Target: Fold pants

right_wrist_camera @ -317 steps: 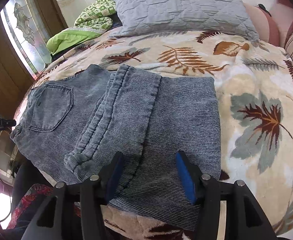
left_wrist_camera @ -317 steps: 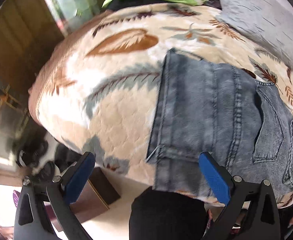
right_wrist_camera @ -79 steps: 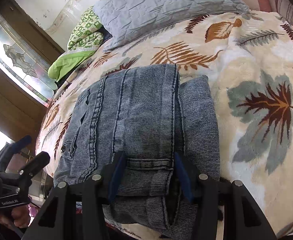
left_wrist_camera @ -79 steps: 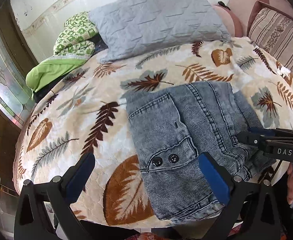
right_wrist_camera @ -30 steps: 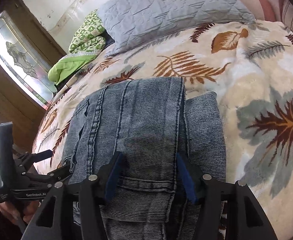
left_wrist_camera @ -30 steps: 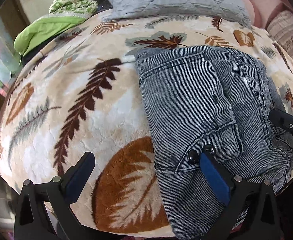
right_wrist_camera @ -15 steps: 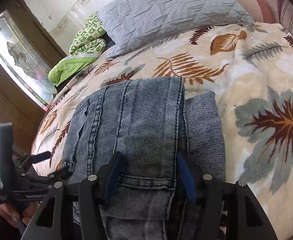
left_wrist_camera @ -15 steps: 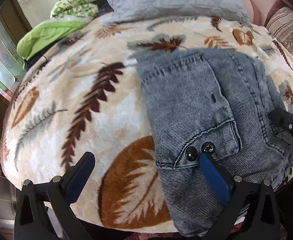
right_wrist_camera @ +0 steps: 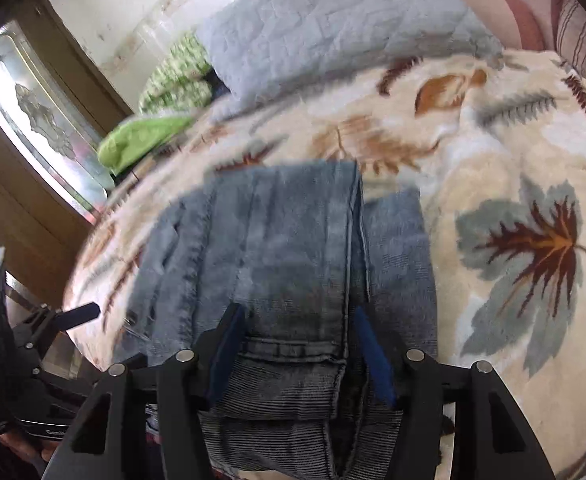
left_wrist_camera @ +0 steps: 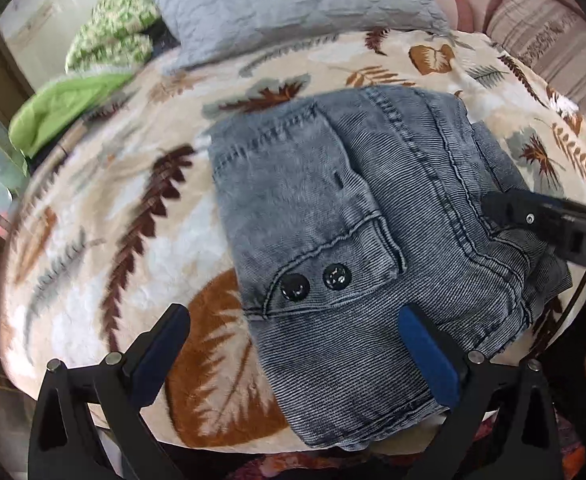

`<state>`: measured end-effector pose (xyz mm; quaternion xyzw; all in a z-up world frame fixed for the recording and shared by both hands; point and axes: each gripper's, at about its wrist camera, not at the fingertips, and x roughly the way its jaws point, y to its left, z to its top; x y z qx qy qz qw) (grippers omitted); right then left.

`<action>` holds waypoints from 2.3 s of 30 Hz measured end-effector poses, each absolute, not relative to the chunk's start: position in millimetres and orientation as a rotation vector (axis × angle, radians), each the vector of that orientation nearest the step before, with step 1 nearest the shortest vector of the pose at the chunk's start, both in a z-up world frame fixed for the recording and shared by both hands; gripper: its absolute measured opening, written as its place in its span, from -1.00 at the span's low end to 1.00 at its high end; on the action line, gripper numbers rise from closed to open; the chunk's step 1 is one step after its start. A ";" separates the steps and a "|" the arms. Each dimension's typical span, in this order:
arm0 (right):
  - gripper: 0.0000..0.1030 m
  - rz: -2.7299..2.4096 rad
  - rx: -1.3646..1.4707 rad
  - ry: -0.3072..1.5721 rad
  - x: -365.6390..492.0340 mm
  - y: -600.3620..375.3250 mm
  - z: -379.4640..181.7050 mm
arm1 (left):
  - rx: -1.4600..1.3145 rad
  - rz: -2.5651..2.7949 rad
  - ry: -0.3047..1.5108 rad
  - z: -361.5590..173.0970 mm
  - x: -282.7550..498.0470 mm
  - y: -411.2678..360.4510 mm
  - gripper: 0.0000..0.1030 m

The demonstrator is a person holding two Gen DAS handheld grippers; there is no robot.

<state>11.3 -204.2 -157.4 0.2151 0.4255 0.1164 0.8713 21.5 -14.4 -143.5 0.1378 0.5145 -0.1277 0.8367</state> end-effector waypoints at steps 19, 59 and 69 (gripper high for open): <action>0.20 0.253 0.469 0.893 14.5 -206.6 -162.4 | 0.347 -0.261 1.041 -153.9 12.5 -21.4 1.00; 0.24 0.193 0.460 0.894 16.5 -213.0 -163.9 | 0.358 -0.195 1.117 -147.3 32.6 -21.2 1.00; 0.24 0.191 0.461 0.897 15.6 -212.9 -163.6 | 0.528 -0.148 1.003 -144.4 12.3 -40.0 1.00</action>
